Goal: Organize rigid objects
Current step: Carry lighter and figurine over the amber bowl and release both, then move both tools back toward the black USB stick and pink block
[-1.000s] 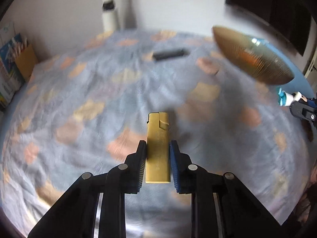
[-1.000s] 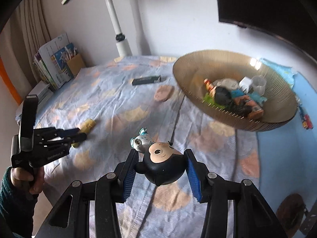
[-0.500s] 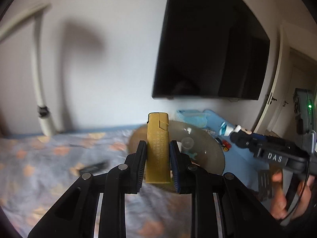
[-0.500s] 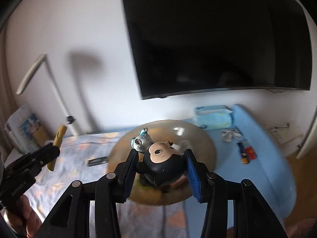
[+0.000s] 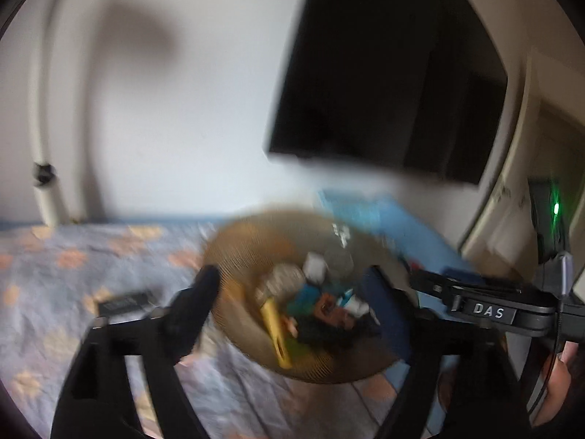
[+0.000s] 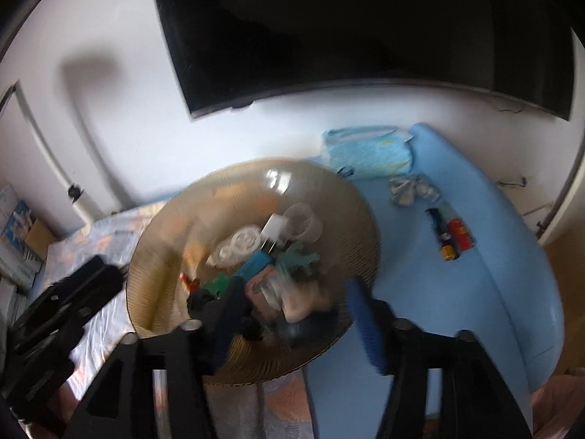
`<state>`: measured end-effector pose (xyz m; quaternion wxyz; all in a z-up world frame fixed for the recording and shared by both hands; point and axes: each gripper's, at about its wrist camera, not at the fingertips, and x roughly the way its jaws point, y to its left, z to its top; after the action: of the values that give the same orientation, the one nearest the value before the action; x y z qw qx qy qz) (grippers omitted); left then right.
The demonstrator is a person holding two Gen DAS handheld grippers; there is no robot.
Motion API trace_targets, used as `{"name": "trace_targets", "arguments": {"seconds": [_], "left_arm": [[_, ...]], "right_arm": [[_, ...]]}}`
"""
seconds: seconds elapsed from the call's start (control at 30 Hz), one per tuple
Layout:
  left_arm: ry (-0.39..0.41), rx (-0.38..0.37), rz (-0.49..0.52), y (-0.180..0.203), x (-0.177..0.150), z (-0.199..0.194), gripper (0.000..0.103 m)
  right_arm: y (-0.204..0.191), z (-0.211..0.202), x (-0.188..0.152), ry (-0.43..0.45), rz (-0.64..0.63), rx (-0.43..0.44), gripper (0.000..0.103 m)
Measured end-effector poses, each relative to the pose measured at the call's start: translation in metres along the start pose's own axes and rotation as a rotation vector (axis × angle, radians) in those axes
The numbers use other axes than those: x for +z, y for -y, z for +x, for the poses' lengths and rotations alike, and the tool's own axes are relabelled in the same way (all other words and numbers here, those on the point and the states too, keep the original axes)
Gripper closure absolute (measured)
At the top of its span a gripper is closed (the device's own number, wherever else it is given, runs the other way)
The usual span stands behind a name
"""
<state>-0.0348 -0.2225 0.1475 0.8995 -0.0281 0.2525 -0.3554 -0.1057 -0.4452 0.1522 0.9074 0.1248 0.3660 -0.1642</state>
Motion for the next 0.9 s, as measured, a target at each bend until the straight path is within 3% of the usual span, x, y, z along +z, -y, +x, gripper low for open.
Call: {"name": "trace_targets", "arguments": {"seconds": [0.1,0.3,0.43,0.57,0.67,0.77,0.9], "left_arm": [[0.043,0.033,-0.075,-0.035,0.009,-0.038,0.021],[0.070,0.171,-0.203,-0.100,-0.002,-0.102,0.021],[0.007,0.226,-0.266,-0.137,-0.028,-0.120,0.021],[-0.104,0.317,-0.249,-0.167,-0.071,-0.108,0.021],[-0.163,0.270,-0.279,-0.184,-0.098,-0.096,0.021],[-0.190,0.267,-0.315,-0.193,-0.115,-0.088,0.021],[-0.185,0.255,-0.320,-0.192,-0.115,-0.089,0.021]], "right_arm": [[-0.001,-0.023,0.003,0.065,0.019,0.005,0.039],[-0.039,-0.049,-0.006,0.069,-0.023,0.118,0.035],[-0.085,-0.050,-0.023,0.029,-0.073,0.249,0.019],[-0.136,-0.023,-0.061,-0.034,-0.142,0.328,0.016],[-0.164,0.009,-0.097,-0.066,-0.201,0.323,0.016],[-0.173,0.025,-0.119,-0.034,-0.245,0.285,0.016],[-0.177,0.040,-0.132,-0.043,-0.279,0.224,0.016]]}}
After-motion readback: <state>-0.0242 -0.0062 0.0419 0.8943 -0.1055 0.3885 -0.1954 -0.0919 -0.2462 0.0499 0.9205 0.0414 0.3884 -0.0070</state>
